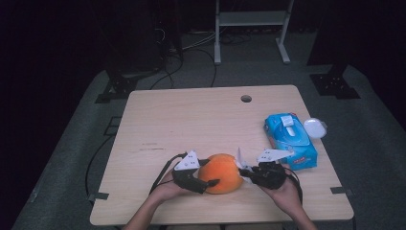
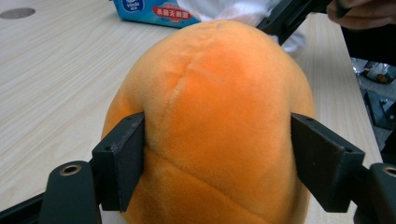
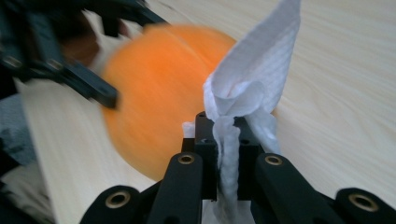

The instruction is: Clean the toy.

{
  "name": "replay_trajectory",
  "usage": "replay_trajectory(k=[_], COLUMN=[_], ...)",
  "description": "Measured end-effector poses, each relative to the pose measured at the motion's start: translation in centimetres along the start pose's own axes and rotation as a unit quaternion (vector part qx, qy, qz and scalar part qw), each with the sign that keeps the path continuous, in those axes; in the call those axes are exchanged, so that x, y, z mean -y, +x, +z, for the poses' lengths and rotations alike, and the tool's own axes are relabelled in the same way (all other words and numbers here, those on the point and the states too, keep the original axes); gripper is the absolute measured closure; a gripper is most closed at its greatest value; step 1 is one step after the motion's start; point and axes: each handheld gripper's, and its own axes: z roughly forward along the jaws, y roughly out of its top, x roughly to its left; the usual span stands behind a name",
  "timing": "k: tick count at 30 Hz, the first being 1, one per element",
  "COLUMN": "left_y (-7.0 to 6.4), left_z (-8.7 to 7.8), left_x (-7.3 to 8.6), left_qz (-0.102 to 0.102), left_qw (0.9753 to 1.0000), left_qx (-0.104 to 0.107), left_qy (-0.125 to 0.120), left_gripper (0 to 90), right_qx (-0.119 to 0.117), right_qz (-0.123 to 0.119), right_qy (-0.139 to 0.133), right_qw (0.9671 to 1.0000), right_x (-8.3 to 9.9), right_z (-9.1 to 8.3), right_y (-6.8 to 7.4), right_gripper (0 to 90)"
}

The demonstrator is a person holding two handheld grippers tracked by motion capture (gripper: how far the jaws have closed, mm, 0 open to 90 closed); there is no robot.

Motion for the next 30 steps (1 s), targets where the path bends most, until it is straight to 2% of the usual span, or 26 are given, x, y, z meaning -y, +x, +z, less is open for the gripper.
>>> replay_trajectory(k=[2,3,4,5,7,9,11,14,15,16,17,19,22,25,26,27,30], left_y=[0.0,-0.3,-0.3,-0.4,-0.7,-0.7,-0.8,-0.9,-1.0,-1.0,-1.0,-1.0,-1.0,-1.0,-1.1,-1.3,-1.5], left_z=[0.0,0.2,0.2,0.3,0.3,0.3,0.3,0.4,0.5,0.5,0.5,0.5,0.5,0.5,0.5,0.6,0.8], left_x=[0.0,-0.1,-0.1,-0.1,-0.3,-0.2,-0.3,-0.4,-0.5,-0.5,-0.5,-0.5,-0.4,-0.5,-0.6,-0.7,-0.9], left_qz=[0.000,0.007,0.007,0.012,0.024,0.023,0.024,0.023,0.025,0.025,0.027,0.026,0.024,0.022,0.022,0.029,0.039], left_qw=[1.0000,1.0000,1.0000,0.9999,0.9997,0.9997,0.9997,0.9997,0.9996,0.9996,0.9996,0.9996,0.9996,0.9997,0.9997,0.9995,0.9992], left_qx=[-0.001,-0.002,-0.002,-0.003,-0.006,-0.006,-0.008,-0.008,-0.009,-0.009,-0.010,-0.010,-0.010,-0.011,-0.012,-0.012,-0.011], left_qy=[0.000,-0.001,-0.001,-0.001,0.004,0.003,0.004,0.003,0.005,0.005,0.007,0.006,0.004,0.006,0.006,0.006,0.007], left_gripper=[23.3,23.2,23.2,23.2,23.2,23.2,23.2,23.2,23.2,23.2,23.2,23.2,23.1,23.0,22.9,22.7,22.3], right_qx=[0.004,0.001,0.001,-0.003,-0.002,-0.002,0.005,0.012,0.006,0.006,0.002,0.003,0.000,0.021,0.026,0.016,0.004], right_qz=[0.008,0.001,0.001,-0.014,-0.021,-0.020,-0.007,-0.013,-0.028,-0.028,-0.047,-0.058,-0.052,-0.042,-0.038,-0.035,-0.042], right_qy=[-0.002,-0.016,-0.016,-0.025,-0.018,-0.012,0.002,-0.005,-0.023,-0.023,-0.027,-0.018,-0.013,-0.002,-0.004,-0.021,-0.037], right_qw=[1.0000,0.9999,0.9999,0.9996,0.9996,0.9997,1.0000,0.9998,0.9993,0.9993,0.9985,0.9981,0.9986,0.9989,0.9989,0.9991,0.9984], right_x=[0.1,-0.3,-0.3,-0.9,-1.0,-0.8,-0.3,-0.5,-1.0,-1.0,-1.5,-1.4,-0.9,-0.4,-0.4,-0.7,-1.3], right_z=[-0.3,-0.6,-0.6,-0.8,-0.6,-0.4,-0.2,-0.6,-0.9,-0.9,-0.9,-0.4,-0.1,-0.2,-0.4,-0.8,-1.0], right_y=[-0.3,0.1,0.1,0.7,1.0,0.8,0.2,0.5,1.3,1.3,2.2,2.5,2.0,0.9,0.8,1.1,1.9], right_gripper=[83.9,83.9,83.9,83.6,83.4,83.5,83.6,83.7,83.7,83.7,83.7,83.6,83.7,83.7,83.7,83.7,83.6])
